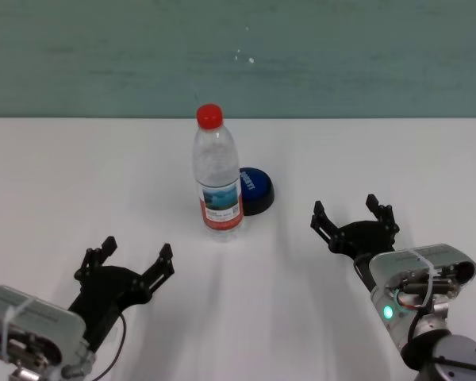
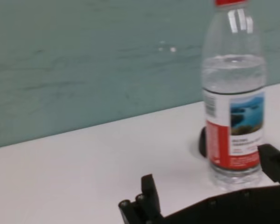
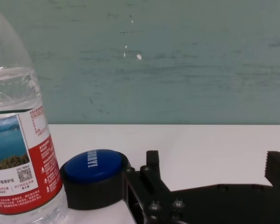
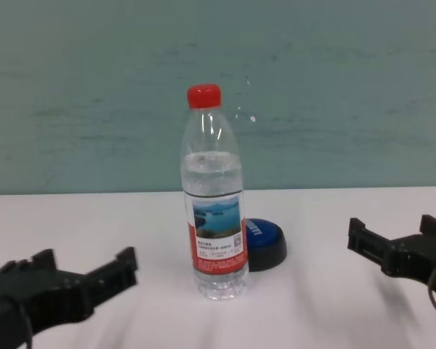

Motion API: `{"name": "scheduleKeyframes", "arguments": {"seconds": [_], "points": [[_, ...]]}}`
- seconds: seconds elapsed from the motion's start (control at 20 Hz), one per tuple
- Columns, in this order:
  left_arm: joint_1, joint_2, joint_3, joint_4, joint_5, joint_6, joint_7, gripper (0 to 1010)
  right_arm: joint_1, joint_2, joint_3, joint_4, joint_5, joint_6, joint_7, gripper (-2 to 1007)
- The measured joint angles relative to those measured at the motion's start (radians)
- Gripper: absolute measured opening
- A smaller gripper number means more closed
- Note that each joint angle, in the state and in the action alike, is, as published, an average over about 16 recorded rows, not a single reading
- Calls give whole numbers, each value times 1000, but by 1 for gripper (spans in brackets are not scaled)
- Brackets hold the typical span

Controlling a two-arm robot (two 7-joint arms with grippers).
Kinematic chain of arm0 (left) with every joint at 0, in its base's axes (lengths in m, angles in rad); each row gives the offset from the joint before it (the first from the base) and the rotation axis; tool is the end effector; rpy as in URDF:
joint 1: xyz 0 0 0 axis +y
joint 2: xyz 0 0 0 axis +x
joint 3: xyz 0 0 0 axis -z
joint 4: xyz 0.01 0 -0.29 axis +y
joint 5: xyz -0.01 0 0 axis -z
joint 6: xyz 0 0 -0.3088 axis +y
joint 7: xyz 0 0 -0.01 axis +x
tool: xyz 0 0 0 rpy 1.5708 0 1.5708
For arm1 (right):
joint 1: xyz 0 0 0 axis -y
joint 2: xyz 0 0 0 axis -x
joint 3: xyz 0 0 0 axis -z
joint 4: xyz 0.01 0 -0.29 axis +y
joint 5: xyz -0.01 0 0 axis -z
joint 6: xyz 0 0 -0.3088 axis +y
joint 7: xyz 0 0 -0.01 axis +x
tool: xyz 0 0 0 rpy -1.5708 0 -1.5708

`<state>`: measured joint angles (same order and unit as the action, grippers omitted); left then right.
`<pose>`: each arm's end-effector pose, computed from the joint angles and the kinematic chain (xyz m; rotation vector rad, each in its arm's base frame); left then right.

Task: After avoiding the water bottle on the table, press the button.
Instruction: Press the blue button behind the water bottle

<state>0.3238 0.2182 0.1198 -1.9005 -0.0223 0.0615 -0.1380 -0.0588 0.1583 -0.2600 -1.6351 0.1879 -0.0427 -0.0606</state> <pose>0.2328 0.0058 -0.2894 0.1713 -0.0494 1.2510 0.3002 0.0394 -0.3071 0.0397 0.0387 -1.3662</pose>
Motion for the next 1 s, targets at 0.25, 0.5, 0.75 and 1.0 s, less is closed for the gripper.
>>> {"name": "scheduleKeyframes", "arguments": {"seconds": [0.25, 0.5, 0.75, 1.0], "points": [[13, 36, 10, -2, 25, -37, -38, 1000, 0, 0, 0, 0, 0, 0, 0, 1004], [26, 73, 12, 7, 34, -116, -72, 1000, 0, 0, 0, 0, 0, 0, 0, 1004], [37, 102, 1, 28, 15, -195, -100, 1000, 0, 0, 0, 0, 0, 0, 0, 1004], [39, 128, -13, 60, -24, -247, -133, 1000, 0, 0, 0, 0, 0, 0, 0, 1004]]}}
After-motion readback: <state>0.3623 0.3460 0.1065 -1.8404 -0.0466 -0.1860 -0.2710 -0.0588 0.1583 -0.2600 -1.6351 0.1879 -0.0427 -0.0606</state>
